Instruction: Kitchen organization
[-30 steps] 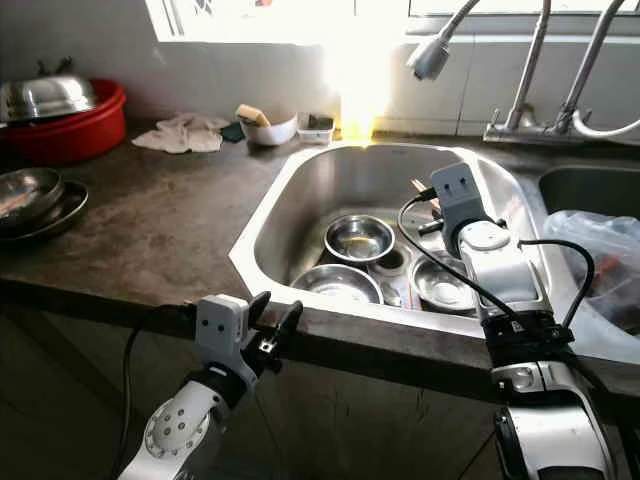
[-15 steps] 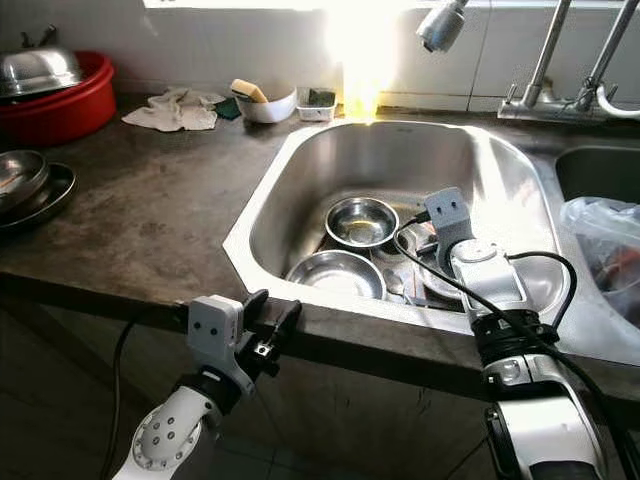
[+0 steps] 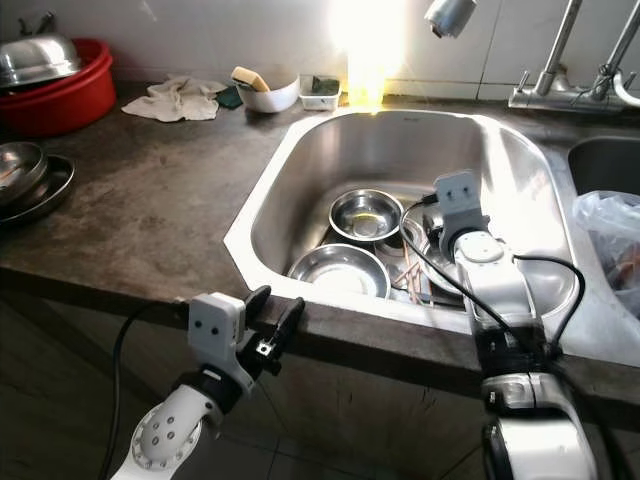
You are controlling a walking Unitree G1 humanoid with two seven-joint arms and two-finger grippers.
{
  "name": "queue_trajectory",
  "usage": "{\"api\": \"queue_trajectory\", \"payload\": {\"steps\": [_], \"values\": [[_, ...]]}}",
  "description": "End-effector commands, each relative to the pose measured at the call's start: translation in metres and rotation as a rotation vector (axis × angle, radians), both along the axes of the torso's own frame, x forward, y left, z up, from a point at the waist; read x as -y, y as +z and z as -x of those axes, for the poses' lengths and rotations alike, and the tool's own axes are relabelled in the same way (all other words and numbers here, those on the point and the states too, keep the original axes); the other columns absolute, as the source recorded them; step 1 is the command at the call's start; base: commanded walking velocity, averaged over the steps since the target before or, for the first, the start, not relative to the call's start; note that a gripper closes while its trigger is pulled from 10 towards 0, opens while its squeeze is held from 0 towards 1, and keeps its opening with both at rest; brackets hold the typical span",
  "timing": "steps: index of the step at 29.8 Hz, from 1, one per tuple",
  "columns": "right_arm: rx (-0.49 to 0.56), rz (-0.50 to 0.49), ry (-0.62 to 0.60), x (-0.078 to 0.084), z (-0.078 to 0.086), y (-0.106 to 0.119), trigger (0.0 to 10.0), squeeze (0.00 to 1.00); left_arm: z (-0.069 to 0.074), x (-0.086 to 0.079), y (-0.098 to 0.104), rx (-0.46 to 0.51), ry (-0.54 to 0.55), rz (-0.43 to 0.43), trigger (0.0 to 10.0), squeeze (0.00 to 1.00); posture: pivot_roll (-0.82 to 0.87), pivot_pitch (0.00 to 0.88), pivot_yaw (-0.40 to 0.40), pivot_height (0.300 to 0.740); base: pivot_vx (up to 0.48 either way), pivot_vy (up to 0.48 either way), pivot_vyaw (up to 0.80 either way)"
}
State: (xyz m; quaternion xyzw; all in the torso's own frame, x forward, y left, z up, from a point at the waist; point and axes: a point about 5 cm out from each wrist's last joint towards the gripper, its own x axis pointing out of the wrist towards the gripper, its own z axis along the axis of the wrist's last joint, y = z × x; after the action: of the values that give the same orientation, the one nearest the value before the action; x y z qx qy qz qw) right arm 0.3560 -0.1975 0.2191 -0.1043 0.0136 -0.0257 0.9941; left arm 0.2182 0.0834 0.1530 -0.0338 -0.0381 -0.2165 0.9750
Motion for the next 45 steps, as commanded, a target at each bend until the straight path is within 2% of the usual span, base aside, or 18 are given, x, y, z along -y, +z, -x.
{"api": "queue_trajectory", "payload": {"steps": [1, 2, 3, 6, 8, 9, 12, 16, 21, 36, 40, 45], "values": [[0.18, -0.015, 0.027, -0.008, 0.018, 0.022, 10.0, 0.0, -0.004, -0.003, -0.011, -0.047, 0.017, -0.017, 10.0, 0.0, 0.08, 0.134, 0.023, 0.74, 0.0, 0.0, 0.0], [0.18, -0.015, 0.027, -0.008, 0.018, 0.022, 10.0, 0.0, -0.004, -0.003, -0.011, -0.047, 0.017, -0.017, 10.0, 0.0, 0.08, 0.134, 0.023, 0.74, 0.0, 0.0, 0.0], [0.217, -0.04, 0.039, -0.012, 0.027, 0.024, 10.0, 0.0, -0.006, -0.003, -0.01, -0.041, 0.02, -0.016, 10.0, 0.0, 0.08, 0.122, 0.022, 0.74, 0.0, 0.0, 0.0], [0.247, -0.067, 0.05, -0.018, 0.038, 0.021, 10.0, 0.0, -0.01, -0.003, -0.009, -0.028, 0.027, -0.014, 10.0, 0.0, 0.07, 0.108, 0.026, 0.74, 0.0, 0.0, 0.0], [0.251, -0.115, 0.076, -0.025, 0.047, 0.015, 10.0, 0.0, -0.013, -0.003, -0.007, -0.017, 0.031, -0.012, 10.0, 0.0, 0.06, 0.092, 0.025, 0.74, 0.0, 0.0, 0.0], [0.264, -0.138, 0.06, -0.028, 0.059, 0.009, 10.0, 0.0, -0.016, -0.003, -0.005, -0.007, 0.038, -0.008, 10.0, 0.0, 0.06, 0.086, 0.027, 0.74, 0.0, 0.0, 0.0], [0.277, -0.145, 0.06, -0.032, 0.068, 0.004, 10.0, 0.0, -0.018, -0.003, -0.005, 0.001, 0.043, -0.007, 10.0, 0.0, 0.07, 0.068, 0.024, 0.74, 0.0, 0.0, 0.0], [0.262, -0.179, 0.09, -0.045, 0.09, -0.013, 10.0, 0.0, -0.022, -0.004, -0.001, 0.023, 0.058, 0.002, 10.0, 0.0, 0.06, 0.038, 0.024, 0.74, 0.0, 0.0, 0.0], [0.231, -0.225, 0.091, -0.052, 0.099, -0.022, 10.0, 0.0, -0.023, -0.006, -0.001, 0.032, 0.07, 0.007, 10.0, 0.0, 0.06, 0.015, 0.025, 0.74, 0.0, 0.0, 0.0], [0.176, -0.169, 0.113, -0.057, 0.098, -0.033, 10.0, 0.0, -0.023, -0.007, -0.007, 0.02, 0.065, 0.01, 10.0, 0.0, 0.05, 0.0, 0.017, 0.74, 0.0, 0.017, 0.0], [0.176, -0.163, 0.123, -0.058, 0.099, -0.033, 10.0, 0.0, -0.021, -0.007, -0.009, 0.01, 0.061, 0.007, 10.0, 0.0, 0.06, 0.0, 0.013, 0.74, -0.267, 0.403, 0.61], [0.178, -0.165, 0.132, -0.061, 0.098, -0.033, 10.0, 0.0, -0.02, -0.008, -0.01, 0.019, 0.064, 0.002, 10.0, 0.0, 0.06, 0.0, 0.013, 0.74, -0.049, 0.0, 0.8]]}}
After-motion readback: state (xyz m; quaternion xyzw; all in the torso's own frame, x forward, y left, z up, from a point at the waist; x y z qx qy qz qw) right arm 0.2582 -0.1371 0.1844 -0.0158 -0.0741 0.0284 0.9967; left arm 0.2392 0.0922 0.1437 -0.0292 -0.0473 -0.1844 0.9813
